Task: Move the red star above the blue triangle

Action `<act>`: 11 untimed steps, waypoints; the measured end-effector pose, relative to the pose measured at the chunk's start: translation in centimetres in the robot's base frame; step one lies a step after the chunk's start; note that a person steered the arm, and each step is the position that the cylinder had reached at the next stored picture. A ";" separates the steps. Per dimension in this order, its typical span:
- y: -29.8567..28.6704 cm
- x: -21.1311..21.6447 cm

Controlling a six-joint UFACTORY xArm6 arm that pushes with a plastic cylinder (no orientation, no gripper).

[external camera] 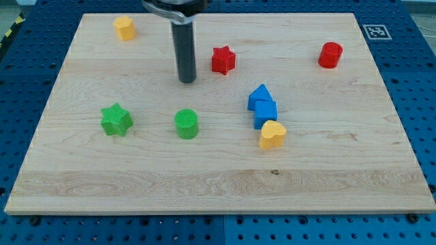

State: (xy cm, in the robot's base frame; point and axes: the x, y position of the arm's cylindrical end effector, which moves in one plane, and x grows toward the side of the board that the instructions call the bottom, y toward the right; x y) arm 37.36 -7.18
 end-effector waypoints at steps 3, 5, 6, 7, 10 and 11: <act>1.4 -8.3; 2.8 -6.4; 4.9 -5.8; 6.4 -4.7; 9.8 -1.2; 10.3 -0.8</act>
